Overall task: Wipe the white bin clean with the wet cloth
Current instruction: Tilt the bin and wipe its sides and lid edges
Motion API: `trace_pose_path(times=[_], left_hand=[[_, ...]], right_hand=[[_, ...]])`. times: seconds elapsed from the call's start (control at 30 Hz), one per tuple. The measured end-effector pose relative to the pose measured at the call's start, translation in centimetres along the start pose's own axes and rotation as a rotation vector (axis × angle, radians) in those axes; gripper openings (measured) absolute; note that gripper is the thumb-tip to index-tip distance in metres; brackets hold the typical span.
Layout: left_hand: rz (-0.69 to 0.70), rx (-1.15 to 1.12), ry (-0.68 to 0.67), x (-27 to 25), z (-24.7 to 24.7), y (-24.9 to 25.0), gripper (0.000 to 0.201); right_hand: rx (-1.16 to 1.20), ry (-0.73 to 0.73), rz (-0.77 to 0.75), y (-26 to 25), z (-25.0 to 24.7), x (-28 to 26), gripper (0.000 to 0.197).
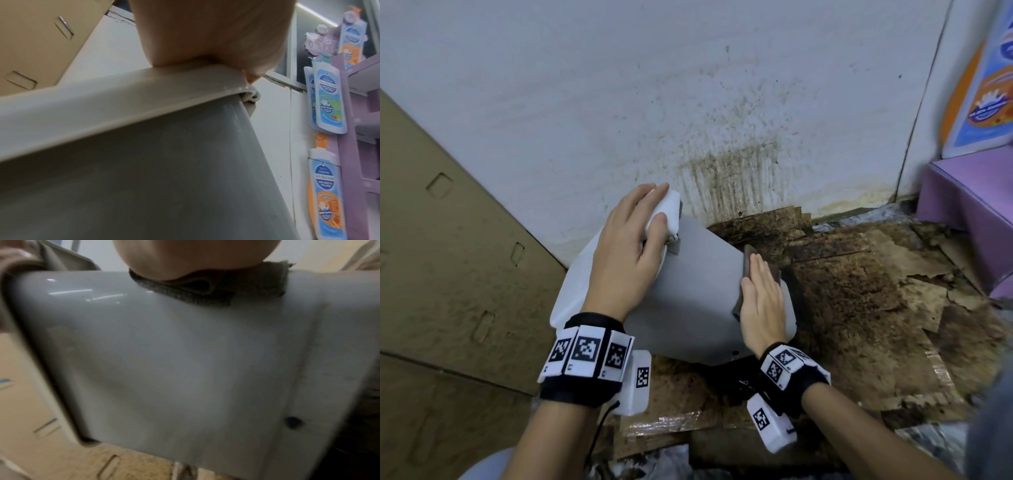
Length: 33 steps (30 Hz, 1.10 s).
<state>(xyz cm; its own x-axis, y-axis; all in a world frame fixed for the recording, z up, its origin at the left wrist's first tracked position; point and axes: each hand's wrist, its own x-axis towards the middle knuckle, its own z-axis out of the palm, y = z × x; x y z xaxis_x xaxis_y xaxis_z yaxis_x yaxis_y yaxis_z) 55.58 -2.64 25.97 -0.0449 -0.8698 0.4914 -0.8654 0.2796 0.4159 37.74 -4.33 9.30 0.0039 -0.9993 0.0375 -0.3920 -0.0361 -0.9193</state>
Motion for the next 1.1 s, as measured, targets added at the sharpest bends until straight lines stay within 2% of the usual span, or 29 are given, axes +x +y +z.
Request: trace_pose_path(times=[0.27,0.33,0.47,0.7,0.83,1.0,1.1], left_hand=[[0.025,0.010,0.016,0.4,0.5,0.3,0.048],[0.016,0.005,0.016,0.2,0.4,0.3,0.047],[0.009,-0.003,0.008,0.0,0.6,0.5,0.046],[-0.016,-0.074,0.021,-0.1,-0.4,-0.3,0.043],[-0.030,-0.104,0.044,-0.2,-0.6,-0.4,0.042],[-0.045,-0.130,0.070,-0.1,-0.6,-0.4,0.041],[-0.049,-0.123,0.069,-0.1,-0.5,-0.2,0.041]], right_hand=[[0.061,-0.091,-0.311,-8.1,0.9,0.1,0.062],[0.080,-0.086,-0.349,-8.4,1.2,0.0,0.063],[0.065,0.032,-0.423,-6.5,1.2,0.2,0.057],[0.005,0.031,-0.302,0.1,0.2,0.4,0.060],[-0.012,0.046,-0.125,4.0,-0.7,0.2,0.058],[0.062,0.031,0.028,5.4,-1.0,0.3,0.062],[0.087,0.045,0.059,5.7,-1.0,0.3,0.063]])
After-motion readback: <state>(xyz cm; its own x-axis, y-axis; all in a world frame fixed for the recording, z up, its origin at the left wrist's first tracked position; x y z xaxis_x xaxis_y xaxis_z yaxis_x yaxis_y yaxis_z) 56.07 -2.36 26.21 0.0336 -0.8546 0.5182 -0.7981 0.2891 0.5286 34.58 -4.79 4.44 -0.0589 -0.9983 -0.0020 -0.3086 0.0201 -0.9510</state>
